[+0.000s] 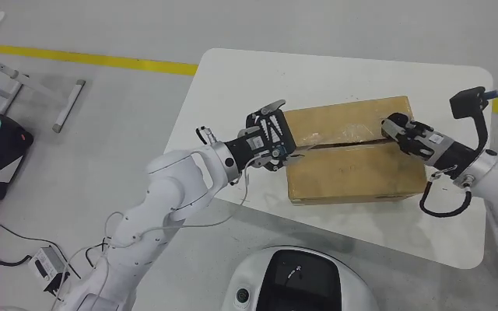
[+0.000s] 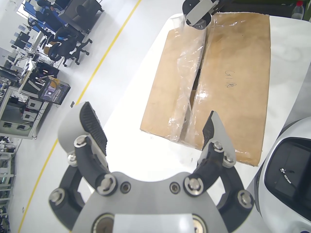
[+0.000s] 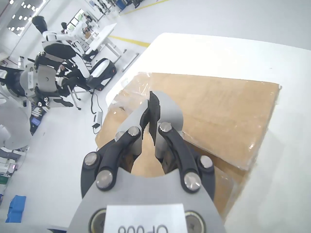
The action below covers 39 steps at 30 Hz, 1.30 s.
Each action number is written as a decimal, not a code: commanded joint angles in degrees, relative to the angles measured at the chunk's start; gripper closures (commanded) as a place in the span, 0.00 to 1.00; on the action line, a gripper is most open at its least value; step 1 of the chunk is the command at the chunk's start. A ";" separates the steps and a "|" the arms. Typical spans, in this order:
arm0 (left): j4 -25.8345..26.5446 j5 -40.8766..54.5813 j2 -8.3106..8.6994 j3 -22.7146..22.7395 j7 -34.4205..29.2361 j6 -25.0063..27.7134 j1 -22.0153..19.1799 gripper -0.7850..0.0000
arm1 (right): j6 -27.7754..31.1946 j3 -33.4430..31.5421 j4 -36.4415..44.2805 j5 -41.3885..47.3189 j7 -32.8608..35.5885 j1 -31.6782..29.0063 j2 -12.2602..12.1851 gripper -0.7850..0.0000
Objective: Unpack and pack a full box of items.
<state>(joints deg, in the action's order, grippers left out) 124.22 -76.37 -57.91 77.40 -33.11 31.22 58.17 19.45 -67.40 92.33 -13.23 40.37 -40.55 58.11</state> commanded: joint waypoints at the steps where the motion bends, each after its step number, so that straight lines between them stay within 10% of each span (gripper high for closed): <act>1: -0.16 0.01 -0.02 -0.27 -0.03 0.10 -0.13 0.00 | -0.49 -0.61 0.50 0.97 0.14 -0.68 -0.09 1.00; 39: -2.10 0.17 -0.20 -2.05 0.26 0.43 -2.33 0.00 | 0.36 1.29 1.30 -20.93 4.13 -0.89 -0.83 1.00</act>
<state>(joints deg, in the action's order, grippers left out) 122.11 -76.22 -58.11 75.32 -32.79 31.72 55.82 19.66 -66.24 93.58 -33.48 44.45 -41.50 57.28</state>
